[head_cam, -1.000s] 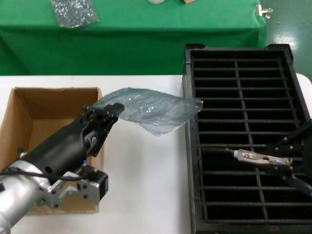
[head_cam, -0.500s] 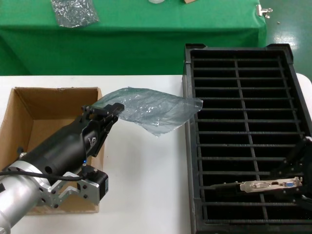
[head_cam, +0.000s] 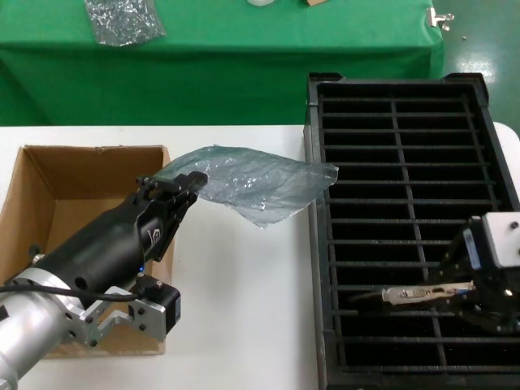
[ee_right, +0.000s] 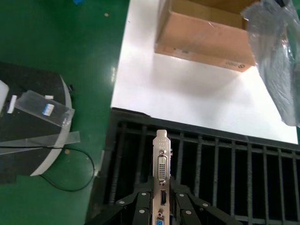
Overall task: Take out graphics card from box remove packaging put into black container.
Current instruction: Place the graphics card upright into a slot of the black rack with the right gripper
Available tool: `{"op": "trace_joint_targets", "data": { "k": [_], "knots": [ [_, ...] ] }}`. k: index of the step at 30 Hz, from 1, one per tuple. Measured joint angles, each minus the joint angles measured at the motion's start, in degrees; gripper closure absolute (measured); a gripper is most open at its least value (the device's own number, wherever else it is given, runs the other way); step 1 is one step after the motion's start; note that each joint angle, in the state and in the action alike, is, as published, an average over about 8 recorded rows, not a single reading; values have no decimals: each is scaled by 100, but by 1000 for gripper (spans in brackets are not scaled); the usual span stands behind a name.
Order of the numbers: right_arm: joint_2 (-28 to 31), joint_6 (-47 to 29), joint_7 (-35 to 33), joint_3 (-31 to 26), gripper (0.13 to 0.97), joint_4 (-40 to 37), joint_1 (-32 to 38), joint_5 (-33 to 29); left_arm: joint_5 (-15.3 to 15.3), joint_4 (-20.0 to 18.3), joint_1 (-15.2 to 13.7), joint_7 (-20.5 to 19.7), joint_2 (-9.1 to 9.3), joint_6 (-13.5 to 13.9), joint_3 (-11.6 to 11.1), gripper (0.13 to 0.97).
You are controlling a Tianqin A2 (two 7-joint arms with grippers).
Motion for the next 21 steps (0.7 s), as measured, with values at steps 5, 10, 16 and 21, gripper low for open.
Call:
{"op": "trace_joint_targets", "data": {
  "k": [5, 10, 16, 21],
  "knots": [
    [-233, -1, 74, -149, 907, -247, 81, -259, 0, 0, 0, 0, 0, 0, 0, 958],
    [-371, -1, 169, -294, 907, -432, 139, -357, 0, 0, 0, 0, 0, 0, 0, 958],
    [-434, -1, 293, -386, 907, -529, 162, -358, 0, 0, 0, 0, 0, 0, 0, 958],
    [-479, -1, 348, -416, 907, -612, 160, -395, 0, 0, 0, 0, 0, 0, 0, 958]
  ]
}}
